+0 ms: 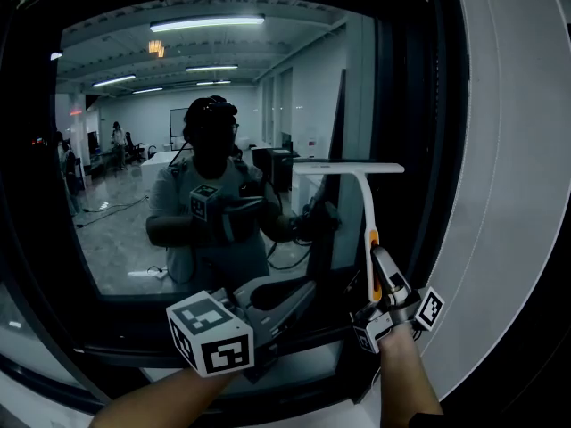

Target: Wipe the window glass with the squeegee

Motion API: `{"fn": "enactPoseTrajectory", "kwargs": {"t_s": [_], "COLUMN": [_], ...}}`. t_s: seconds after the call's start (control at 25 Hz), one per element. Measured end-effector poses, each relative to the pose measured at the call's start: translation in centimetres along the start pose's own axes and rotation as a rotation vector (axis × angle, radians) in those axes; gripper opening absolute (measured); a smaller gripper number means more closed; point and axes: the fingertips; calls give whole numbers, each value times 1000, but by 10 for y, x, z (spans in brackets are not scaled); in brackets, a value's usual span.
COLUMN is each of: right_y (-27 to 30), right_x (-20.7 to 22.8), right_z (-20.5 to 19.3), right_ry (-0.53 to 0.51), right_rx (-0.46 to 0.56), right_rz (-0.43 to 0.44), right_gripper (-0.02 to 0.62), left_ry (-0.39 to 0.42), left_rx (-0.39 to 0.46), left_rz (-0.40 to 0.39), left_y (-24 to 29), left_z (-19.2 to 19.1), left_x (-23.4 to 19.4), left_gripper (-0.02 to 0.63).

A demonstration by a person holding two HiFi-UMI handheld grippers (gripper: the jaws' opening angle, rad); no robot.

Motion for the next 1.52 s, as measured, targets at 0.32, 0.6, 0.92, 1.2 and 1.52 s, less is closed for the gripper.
{"fn": "enactPoseTrajectory", "kwargs": {"t_s": [0.32,0.6,0.92,1.2,1.52], "right_y": [-26,-52,-86,-107,-135], "right_x": [9,20,33,38,47], "right_z": [-12,-30,-50,-61,-77], "right_ry": [18,36,62,86,120], "right_rx": [-7,-2,-11,-13,-7], "right_rz": [-35,-62,-118,-158,-208], "right_gripper": [63,63,64,64,64], "left_ry": [-8,-42,-93,-129,-167], "left_rx": [-22,-41,-71,-79,-98], "left_rz": [8,22,16,14,22], "left_y": [6,5,7,11,9], "left_z": [-20,-45,-85,-101,-124], "left_x": [-1,-2,3,9,11], "left_gripper": [0,0,0,0,0]}}
Point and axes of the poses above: the fingertips, and each gripper's own axes: y forward along the fingers, x to its right, z out of its top, and after that the axes turned 8 degrees about -x, right-handed
